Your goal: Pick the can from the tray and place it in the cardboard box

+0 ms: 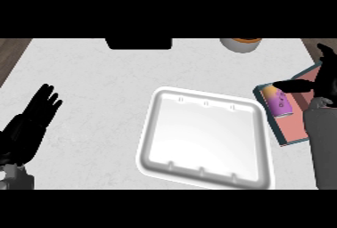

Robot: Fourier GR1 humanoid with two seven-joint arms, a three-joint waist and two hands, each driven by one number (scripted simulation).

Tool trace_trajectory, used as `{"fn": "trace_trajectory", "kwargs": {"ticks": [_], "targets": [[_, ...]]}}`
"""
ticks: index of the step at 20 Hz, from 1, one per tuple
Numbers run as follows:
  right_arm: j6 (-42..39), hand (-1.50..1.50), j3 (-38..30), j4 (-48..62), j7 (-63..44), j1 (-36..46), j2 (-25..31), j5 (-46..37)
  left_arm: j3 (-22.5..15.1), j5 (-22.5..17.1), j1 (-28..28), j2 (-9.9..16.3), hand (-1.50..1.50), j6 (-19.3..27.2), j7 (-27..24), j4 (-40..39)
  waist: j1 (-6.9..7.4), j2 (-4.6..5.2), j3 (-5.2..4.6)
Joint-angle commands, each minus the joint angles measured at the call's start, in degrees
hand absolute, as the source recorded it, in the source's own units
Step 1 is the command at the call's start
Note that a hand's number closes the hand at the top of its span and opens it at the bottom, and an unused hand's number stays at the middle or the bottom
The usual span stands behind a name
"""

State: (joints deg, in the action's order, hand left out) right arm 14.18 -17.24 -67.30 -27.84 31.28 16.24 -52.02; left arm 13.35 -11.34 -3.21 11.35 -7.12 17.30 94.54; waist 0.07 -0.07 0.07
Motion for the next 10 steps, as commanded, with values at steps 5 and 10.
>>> {"fn": "trace_trajectory", "kwargs": {"ticks": [5, 10], "targets": [[8.0, -1.50, -8.3, -13.4, 2.2, -3.4, -2.3, 11.5, -0.3, 0.2, 2.4, -1.1, 0.00, 0.7, 0.2, 2.2, -0.69, -0.33, -0.06], [1.8, -1.50, -14.6, -22.9, 3.8, -13.5, 2.1, 21.5, 0.8, -0.5, 2.0, -0.1, 0.00, 0.7, 1.7, 2.9, -1.11, -0.30, -0.05]]}}
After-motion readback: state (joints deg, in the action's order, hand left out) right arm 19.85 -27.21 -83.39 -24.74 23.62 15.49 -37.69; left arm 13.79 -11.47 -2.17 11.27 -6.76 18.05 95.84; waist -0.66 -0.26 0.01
